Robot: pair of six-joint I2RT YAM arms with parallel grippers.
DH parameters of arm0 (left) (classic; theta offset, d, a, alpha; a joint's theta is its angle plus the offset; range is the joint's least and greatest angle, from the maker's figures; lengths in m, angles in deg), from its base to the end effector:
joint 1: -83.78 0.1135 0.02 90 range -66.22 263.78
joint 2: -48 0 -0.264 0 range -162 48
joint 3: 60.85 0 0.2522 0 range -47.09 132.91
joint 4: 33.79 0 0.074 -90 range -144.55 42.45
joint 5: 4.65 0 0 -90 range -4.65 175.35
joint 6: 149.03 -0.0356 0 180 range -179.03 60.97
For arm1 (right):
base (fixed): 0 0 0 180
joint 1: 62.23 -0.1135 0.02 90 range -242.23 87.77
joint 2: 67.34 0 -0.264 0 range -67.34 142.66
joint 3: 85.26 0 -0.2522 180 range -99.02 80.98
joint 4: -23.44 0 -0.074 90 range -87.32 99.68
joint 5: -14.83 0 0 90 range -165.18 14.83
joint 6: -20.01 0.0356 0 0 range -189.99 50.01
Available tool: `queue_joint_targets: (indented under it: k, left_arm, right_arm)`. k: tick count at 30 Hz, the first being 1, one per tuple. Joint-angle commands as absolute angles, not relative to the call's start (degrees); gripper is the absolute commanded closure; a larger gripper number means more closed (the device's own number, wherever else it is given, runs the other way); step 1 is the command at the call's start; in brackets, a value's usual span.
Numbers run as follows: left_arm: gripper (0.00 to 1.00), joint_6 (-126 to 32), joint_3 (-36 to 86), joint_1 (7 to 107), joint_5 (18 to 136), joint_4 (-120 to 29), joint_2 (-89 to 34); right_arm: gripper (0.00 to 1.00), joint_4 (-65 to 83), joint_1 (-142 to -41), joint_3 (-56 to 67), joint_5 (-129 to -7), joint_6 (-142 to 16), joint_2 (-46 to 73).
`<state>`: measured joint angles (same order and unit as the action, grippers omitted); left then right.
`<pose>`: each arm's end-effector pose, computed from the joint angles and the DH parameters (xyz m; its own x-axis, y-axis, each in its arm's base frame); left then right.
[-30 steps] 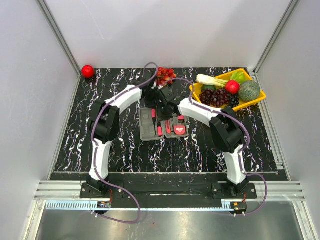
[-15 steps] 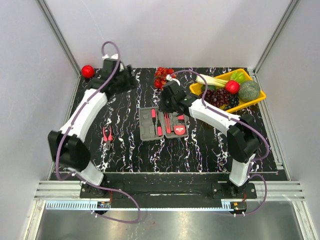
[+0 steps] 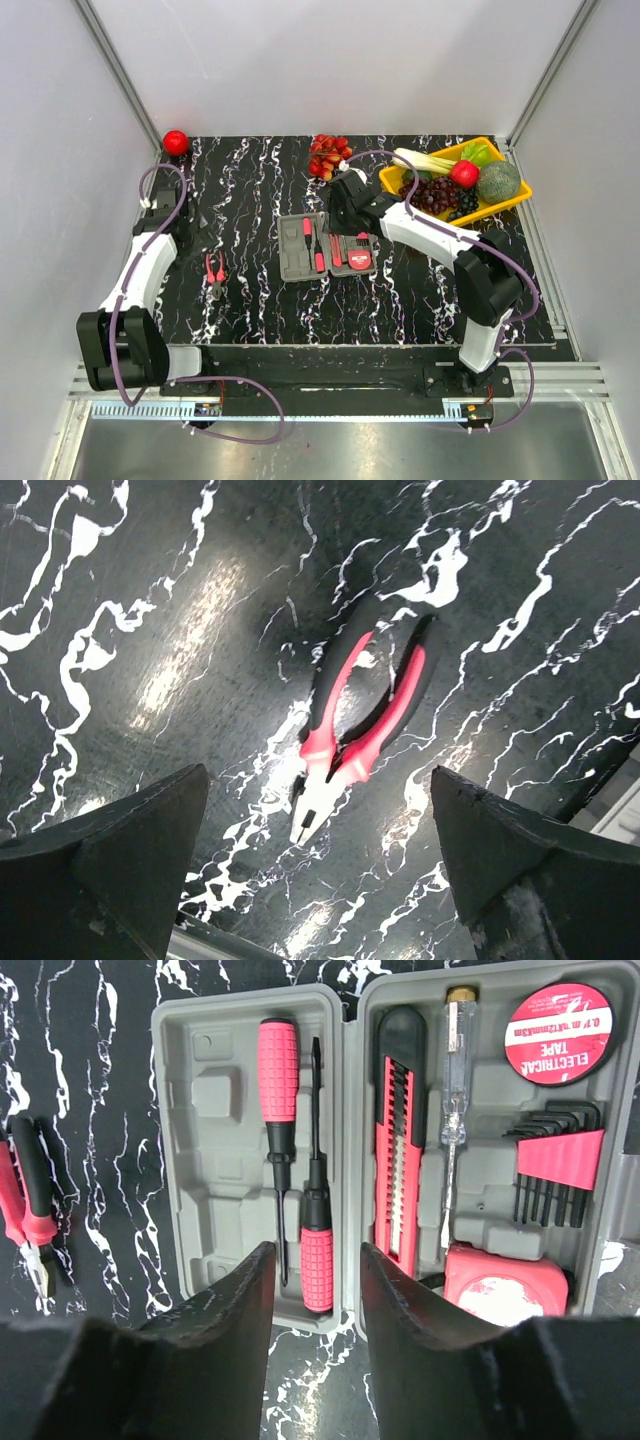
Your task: Pack the tool kit
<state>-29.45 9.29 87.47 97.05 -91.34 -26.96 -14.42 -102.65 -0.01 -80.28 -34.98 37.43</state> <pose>0.2523 0.0235 0.2508 -0.6915 -0.5290 -0.4920 -0.5729 0.8164 -0.0727 0.3135 0.2628 0.2437 -0.8069 0.0634 -0.5872 -0.1677 0.9287 0.3307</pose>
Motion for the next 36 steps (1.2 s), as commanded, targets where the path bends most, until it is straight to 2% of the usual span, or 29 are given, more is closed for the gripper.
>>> queue_joint_targets:
  k: [1, 6, 9, 17, 23, 29, 36]
  left_arm:
    - [0.03, -27.8, 6.5, 90.2, 96.3, -90.0, -25.0]
    - [0.05, -27.7, 1.6, 91.3, 91.6, -88.5, -26.6]
    - [0.11, -28.0, 0.4, 91.4, 89.5, -87.6, -27.2]
    - [0.29, -28.4, 2.7, 92.2, 92.5, -88.4, -32.2]
    - [0.42, -27.0, 4.6, 93.4, 88.5, -85.7, -36.5]
    - [0.5, -26.4, 7.7, 93.5, 86.6, -84.8, -42.0]
    - [0.77, -27.3, 8.8, 93.5, 86.3, -84.8, -44.5]
  right_arm:
    - [0.53, -16.0, -101.5, -2.2, -80.1, -35.1, 36.9]
    - [0.52, -16.2, -100.5, -2.4, -79.2, -35.0, 37.2]
    - [0.52, -16.1, -99.9, -3.0, -78.5, -34.7, 38.0]
    - [0.53, -16.1, -98.3, -4.0, -76.8, -33.7, 40.0]
    - [0.54, -15.9, -96.9, -3.9, -75.6, -32.8, 41.1]
    - [0.54, -15.6, -96.1, -3.7, -75.4, -32.5, 41.6]
    - [0.55, -15.1, -94.7, -2.9, -73.4, -32.3, 42.1]
